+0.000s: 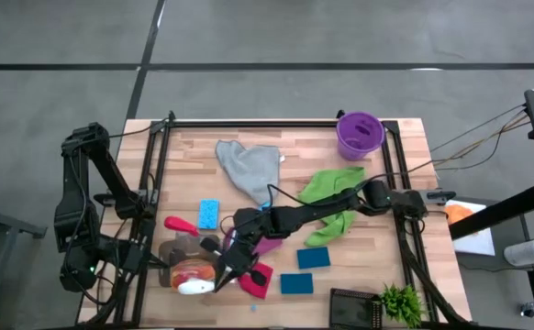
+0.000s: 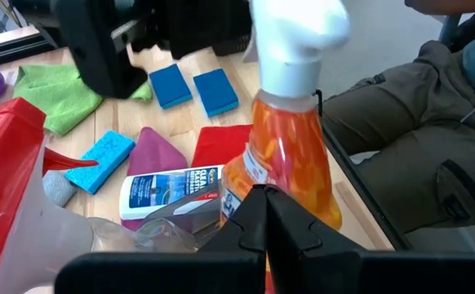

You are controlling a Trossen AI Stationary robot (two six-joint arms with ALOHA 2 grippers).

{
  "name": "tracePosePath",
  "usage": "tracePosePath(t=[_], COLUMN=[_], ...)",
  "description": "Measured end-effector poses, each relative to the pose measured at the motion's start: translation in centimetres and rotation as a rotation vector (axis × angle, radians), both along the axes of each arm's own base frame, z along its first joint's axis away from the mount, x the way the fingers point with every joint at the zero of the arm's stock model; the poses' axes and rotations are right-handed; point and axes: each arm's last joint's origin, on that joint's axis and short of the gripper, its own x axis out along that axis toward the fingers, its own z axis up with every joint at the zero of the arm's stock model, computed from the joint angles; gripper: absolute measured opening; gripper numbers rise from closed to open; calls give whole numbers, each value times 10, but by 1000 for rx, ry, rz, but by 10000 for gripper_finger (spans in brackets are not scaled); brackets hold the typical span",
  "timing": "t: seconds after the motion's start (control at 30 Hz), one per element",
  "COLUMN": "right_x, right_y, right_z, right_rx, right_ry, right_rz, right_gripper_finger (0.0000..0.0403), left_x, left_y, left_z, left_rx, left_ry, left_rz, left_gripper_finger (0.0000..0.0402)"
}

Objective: Pick & Place Kitchen Items
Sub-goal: Put the orange spray bottle into the gray bin, then put the white plastic restorer bottle into the gray bin

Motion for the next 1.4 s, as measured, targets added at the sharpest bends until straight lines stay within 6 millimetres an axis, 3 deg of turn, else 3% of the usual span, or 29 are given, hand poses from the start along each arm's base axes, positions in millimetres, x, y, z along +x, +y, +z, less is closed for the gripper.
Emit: tracePosePath(t=[0.47, 0.97, 1.17, 1.4], right_x=[38, 41, 36, 35], right_y=[5, 4, 11, 3], right_z=[-18, -20, -5, 5], right_rx=[127, 110, 60, 124], right_ry=[97, 139, 24, -191], right_rz=[-187, -286, -254, -289], right_gripper_finger=[18, 18, 18, 18], left_x=[0, 1, 1, -2], left_y=[0, 1, 1, -4], left_z=[0, 2, 12, 43], left_rx=[1, 19, 66, 150], left_ry=[-12, -62, -153, -380], left_rz=[11, 42, 46, 68], left_gripper_finger=[0, 0, 0, 0])
